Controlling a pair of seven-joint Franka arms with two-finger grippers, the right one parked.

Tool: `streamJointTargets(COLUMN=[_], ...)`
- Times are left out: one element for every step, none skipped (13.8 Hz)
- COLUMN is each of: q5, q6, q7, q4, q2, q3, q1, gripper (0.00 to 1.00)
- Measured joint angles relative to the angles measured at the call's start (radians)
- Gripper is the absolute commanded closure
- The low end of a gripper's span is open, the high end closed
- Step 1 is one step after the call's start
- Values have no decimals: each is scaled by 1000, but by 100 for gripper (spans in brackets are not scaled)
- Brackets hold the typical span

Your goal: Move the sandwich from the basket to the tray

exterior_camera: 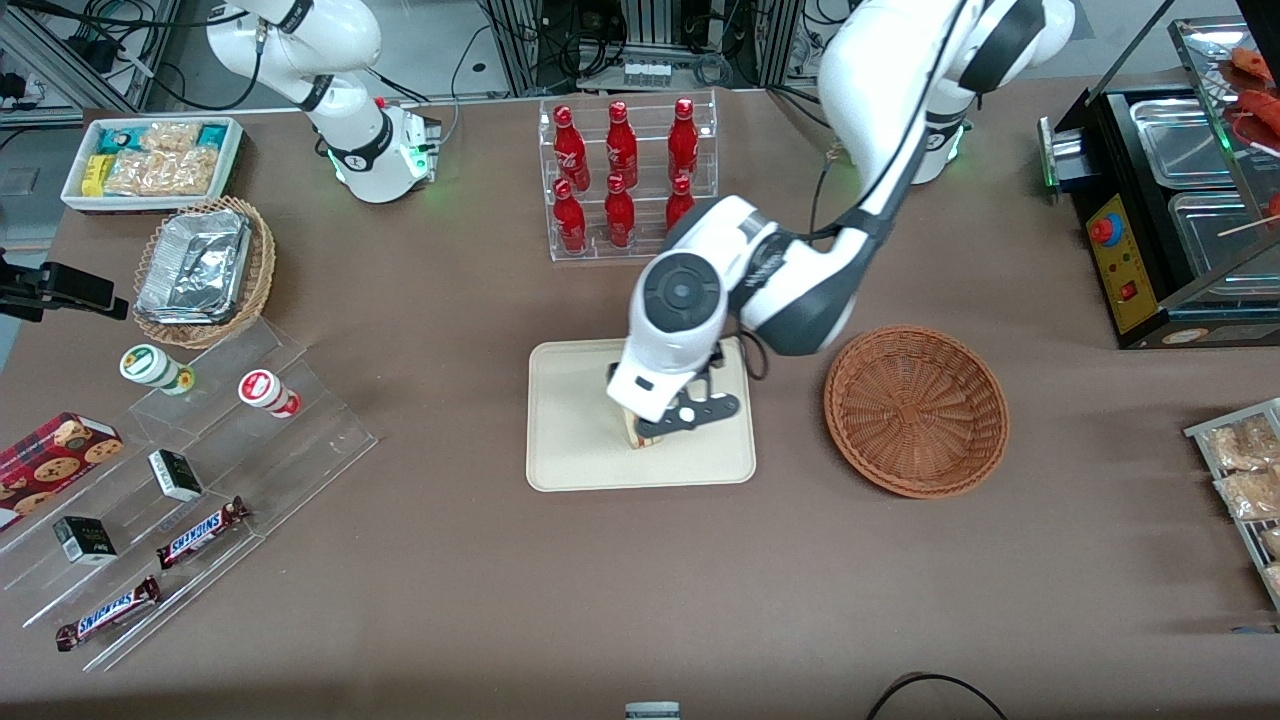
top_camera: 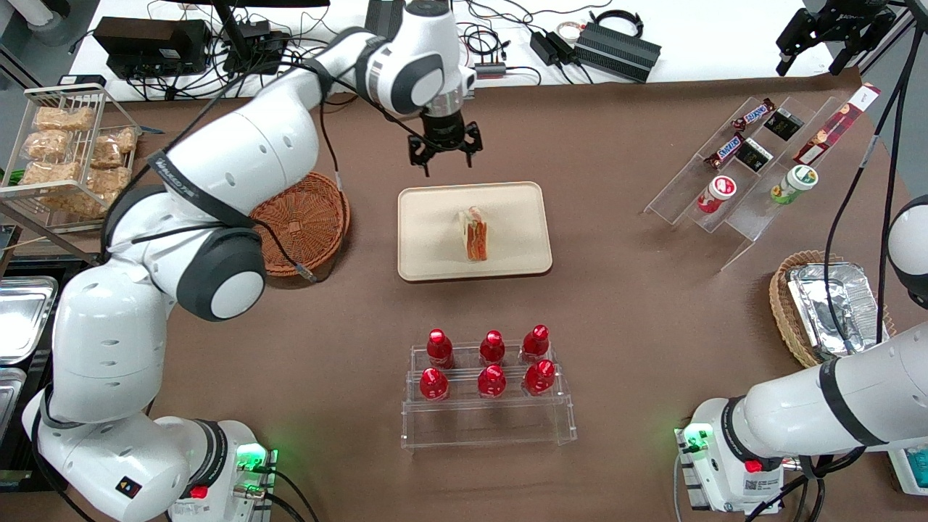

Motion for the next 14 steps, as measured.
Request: streamJointTargets(q5=[10, 25, 34, 37, 37, 36, 35, 34, 32, 23, 14, 8, 4, 3], q6=[-30, -64, -98, -118, -130, -132, -131, -130, -129, -129, -129, -128, -128, -128], q7=[50, 88, 114, 145, 198, 266, 330, 390, 443, 485, 510, 521, 526, 526], q4=[-1, -1, -5, -14, -34, -67, -107, -149, -188, -220, -241, -253, -259, -261], q2=[-14, -29, -46, -66, -91, -121, -155, -192, -226, -254, -273, -286, -293, -297], q3=[3, 19, 47, 77, 110, 145, 180, 213, 242, 268, 288, 302, 309, 314], q1=[15, 21, 21, 22, 22, 23, 24, 26, 27, 28, 29, 29, 29, 29], gripper=[0, 0, 0, 0, 0, 0, 0, 0, 0, 0, 0, 0, 0, 0])
